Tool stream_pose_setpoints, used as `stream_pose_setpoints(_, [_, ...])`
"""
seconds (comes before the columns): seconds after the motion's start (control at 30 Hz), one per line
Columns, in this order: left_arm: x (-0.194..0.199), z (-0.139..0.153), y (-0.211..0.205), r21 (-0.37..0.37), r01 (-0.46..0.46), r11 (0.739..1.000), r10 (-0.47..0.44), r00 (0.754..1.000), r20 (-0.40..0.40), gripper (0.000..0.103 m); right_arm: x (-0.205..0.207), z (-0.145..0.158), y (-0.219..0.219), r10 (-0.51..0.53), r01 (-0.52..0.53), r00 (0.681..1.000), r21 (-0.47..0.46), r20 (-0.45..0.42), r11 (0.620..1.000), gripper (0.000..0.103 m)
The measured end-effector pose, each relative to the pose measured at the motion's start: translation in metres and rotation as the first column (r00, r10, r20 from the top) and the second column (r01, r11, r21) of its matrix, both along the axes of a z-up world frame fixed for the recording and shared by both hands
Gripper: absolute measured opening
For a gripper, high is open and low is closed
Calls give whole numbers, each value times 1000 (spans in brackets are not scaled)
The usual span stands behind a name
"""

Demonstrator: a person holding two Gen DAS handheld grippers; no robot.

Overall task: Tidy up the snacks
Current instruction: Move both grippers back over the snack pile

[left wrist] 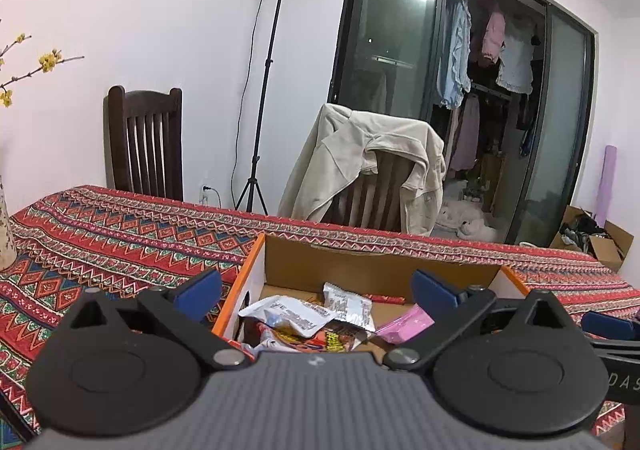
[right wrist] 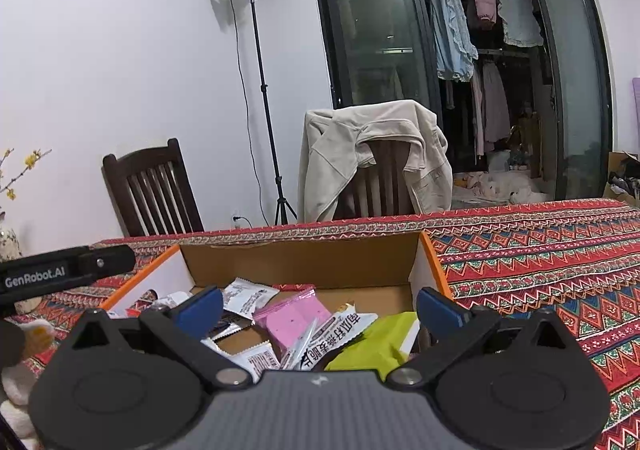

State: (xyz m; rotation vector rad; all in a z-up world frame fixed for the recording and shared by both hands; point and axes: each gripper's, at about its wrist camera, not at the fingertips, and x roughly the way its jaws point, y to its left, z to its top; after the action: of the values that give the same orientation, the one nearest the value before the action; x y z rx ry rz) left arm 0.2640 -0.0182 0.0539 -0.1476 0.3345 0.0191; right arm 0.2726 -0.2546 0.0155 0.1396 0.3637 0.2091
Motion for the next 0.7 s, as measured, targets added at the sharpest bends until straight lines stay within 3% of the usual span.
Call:
stream_pose_setpoints(0.37, [-30, 29, 3, 2, 2, 1000, -2, 1000, 11, 103, -28, 24, 3, 8, -8, 999, -17, 37, 1000, 103])
stream_pose_setpoints(0.7, [-62, 32, 21, 18, 0, 1000, 0, 1000, -7, 103, -61, 37, 5, 33, -31, 999, -36, 36, 999, 103])
